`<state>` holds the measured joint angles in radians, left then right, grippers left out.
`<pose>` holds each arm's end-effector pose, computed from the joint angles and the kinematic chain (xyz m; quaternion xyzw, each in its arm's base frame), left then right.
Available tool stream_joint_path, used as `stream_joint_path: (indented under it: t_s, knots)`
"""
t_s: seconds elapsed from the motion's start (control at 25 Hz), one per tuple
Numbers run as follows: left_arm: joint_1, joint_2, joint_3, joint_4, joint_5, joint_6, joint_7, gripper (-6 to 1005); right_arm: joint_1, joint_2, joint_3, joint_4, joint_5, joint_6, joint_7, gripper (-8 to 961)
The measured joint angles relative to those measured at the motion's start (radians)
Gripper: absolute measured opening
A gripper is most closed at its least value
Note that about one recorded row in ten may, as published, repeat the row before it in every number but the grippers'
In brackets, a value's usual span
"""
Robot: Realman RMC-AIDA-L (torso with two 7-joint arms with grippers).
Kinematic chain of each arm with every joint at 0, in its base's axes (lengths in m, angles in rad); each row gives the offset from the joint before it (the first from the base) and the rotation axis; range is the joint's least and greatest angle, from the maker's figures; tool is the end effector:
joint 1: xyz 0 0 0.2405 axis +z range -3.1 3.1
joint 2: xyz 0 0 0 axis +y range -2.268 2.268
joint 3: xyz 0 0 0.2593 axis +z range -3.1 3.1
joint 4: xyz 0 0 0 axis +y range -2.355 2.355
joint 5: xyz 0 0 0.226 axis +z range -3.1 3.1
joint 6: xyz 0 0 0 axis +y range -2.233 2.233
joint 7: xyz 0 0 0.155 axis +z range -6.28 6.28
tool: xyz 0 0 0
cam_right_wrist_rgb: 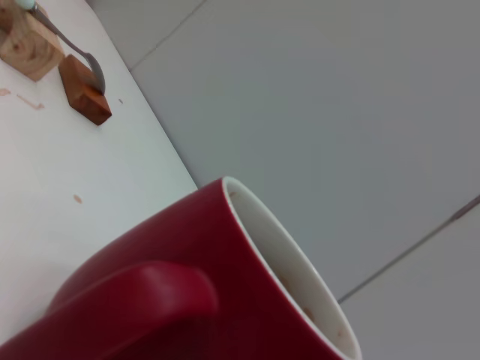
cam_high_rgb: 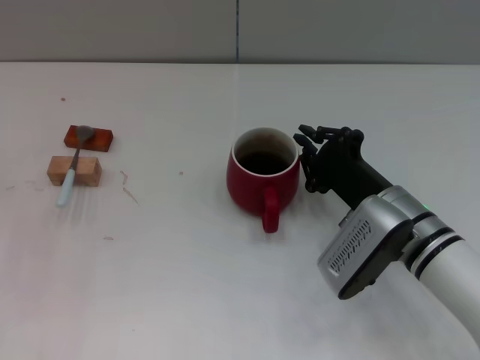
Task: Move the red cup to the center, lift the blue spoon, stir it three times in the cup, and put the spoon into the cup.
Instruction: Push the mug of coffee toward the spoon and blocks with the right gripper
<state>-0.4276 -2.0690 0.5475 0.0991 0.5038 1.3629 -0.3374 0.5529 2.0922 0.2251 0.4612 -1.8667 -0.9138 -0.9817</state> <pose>-0.3840 0.3339 0.0850 -0.5066 -0.2296 -0.3772 0.7405 0.2498 0.3345 -0.1487 -0.8433 -0.1687 0.0418 0.5086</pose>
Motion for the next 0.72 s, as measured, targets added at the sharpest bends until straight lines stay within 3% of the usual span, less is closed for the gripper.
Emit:
stream_joint_path:
  t_s: [0.72]
  knots:
    - [0.013, -0.001, 0.000, -0.025, 0.001, 0.030, -0.001, 796, 0.018, 0.000, 0.003, 0.066, -0.030, 0.022, 0.004, 111]
